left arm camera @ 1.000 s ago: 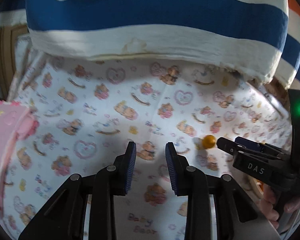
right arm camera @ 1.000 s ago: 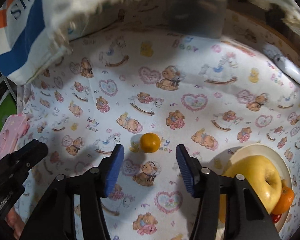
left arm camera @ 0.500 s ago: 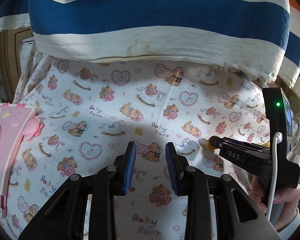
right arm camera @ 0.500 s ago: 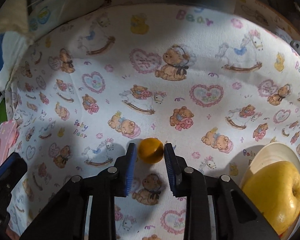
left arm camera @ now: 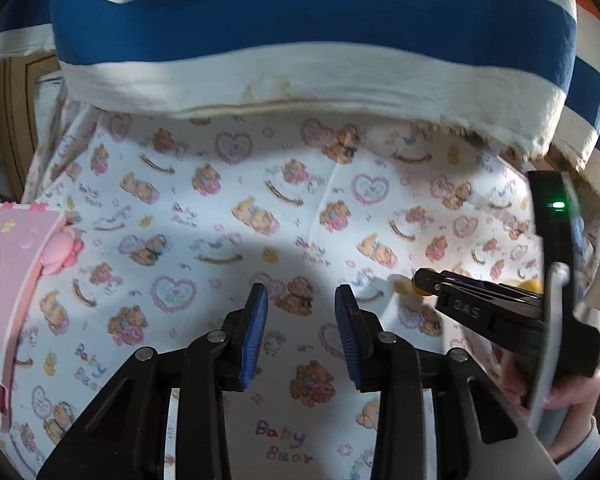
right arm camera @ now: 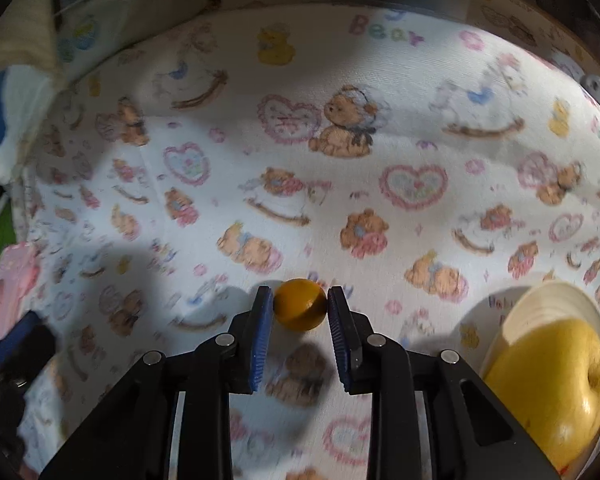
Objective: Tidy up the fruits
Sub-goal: 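Lift the small yellow fruit with the right tool and carry it over the plate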
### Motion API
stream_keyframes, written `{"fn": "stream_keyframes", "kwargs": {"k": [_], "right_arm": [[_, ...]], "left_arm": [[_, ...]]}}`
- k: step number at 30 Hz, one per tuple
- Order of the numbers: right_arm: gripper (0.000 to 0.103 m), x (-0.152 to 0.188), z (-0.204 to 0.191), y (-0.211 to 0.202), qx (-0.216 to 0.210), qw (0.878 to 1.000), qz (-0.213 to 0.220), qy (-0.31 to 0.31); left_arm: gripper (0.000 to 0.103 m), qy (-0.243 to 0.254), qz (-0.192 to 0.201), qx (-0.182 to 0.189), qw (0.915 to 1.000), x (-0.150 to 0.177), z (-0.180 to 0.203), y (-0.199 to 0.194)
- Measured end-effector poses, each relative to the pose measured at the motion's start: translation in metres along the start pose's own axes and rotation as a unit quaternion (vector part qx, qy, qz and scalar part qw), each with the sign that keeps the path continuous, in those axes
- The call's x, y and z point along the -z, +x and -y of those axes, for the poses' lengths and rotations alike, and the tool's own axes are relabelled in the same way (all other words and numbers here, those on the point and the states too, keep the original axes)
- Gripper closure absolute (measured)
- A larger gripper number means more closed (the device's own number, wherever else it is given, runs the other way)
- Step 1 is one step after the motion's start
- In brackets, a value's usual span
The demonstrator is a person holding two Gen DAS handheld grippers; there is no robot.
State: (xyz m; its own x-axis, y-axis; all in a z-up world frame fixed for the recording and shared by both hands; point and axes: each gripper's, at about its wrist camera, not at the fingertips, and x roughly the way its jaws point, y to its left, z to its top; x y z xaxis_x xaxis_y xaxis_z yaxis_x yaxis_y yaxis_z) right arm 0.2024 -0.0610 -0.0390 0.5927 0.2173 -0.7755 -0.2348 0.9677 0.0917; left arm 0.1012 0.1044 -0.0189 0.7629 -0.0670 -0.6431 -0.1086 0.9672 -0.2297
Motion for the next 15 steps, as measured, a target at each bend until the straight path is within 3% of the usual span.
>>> {"fn": "stream_keyframes", "kwargs": {"k": [12, 15], "right_arm": [[0.074, 0.052, 0.010, -0.094, -0.046, 0.997, 0.048, -0.036], [0.074, 0.058, 0.020, -0.116, -0.053, 0.996, 0.064, -0.033]], "left_arm": [[0.069, 0.082, 0.024, 0.015, 0.9963, 0.014, 0.041, -0.019], [0.069, 0.082, 0.025, 0.041, 0.9955, 0.015, 0.046, -0.028]]}}
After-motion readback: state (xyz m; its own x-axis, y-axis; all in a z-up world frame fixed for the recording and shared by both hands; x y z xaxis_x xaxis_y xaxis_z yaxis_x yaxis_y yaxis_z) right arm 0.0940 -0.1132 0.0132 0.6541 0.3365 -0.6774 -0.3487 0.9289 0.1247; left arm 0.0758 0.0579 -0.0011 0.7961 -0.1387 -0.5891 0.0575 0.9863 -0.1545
